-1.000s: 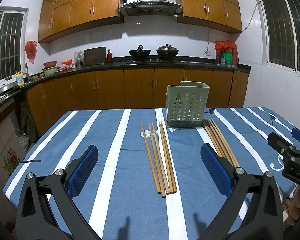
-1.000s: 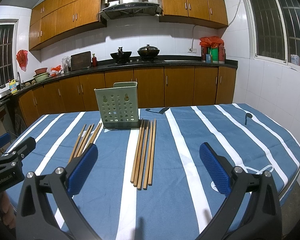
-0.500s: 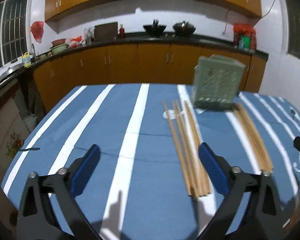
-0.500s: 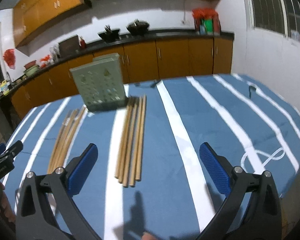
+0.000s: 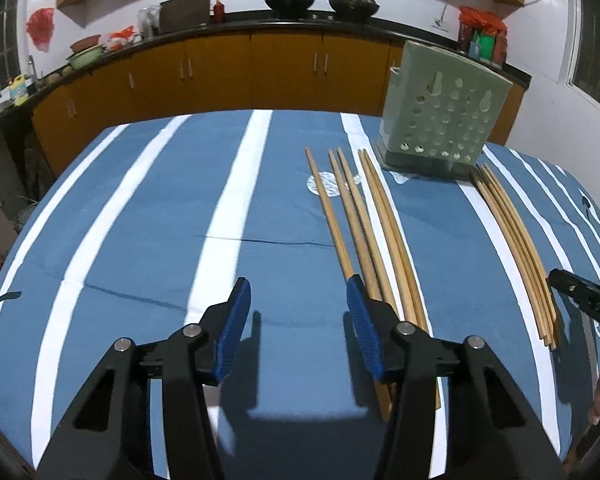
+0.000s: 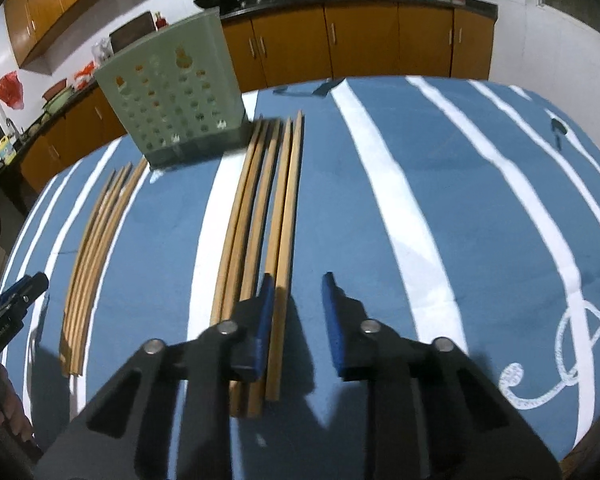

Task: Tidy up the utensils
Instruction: 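Close the right tool on a wooden chopstick while the left tool grasps another chopstick, then lift the chopsticks with both tools and carry them over the green holder, then open both tools to drop the chopsticks into the green holder, then return to the table and grasp a chopstick with each tool, then lift the held chopsticks with both tools and carry them above the holder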

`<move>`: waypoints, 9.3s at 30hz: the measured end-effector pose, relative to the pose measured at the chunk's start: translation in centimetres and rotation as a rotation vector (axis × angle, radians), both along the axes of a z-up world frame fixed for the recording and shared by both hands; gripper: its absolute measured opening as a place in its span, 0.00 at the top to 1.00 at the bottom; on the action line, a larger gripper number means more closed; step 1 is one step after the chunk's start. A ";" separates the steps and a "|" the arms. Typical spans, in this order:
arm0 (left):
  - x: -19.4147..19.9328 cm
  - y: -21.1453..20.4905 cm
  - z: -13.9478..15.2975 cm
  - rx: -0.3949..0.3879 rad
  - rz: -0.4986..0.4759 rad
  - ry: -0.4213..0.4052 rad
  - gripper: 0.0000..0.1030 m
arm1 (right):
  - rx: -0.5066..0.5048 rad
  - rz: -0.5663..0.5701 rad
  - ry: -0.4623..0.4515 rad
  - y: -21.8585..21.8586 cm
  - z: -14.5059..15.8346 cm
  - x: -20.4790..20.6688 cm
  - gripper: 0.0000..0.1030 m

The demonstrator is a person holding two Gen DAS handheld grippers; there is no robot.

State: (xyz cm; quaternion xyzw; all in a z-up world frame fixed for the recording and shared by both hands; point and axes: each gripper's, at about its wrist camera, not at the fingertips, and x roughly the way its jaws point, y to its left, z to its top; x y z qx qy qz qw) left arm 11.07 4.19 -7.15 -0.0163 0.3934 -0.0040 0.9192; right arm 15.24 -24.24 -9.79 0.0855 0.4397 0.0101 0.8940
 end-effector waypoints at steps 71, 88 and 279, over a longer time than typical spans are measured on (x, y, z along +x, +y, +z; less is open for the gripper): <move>2.3 3.0 9.6 -0.046 0.014 -0.243 0.93 | -0.042 -0.058 -0.359 -4.1 11.1 0.9 0.92; 5.1 2.1 20.8 -0.055 0.023 -0.501 0.93 | 0.000 -0.055 -0.686 -3.9 25.1 2.6 0.92; 3.2 -2.4 22.5 -0.196 -0.136 -0.583 0.93 | 0.079 0.141 -0.668 -0.1 25.0 1.8 0.92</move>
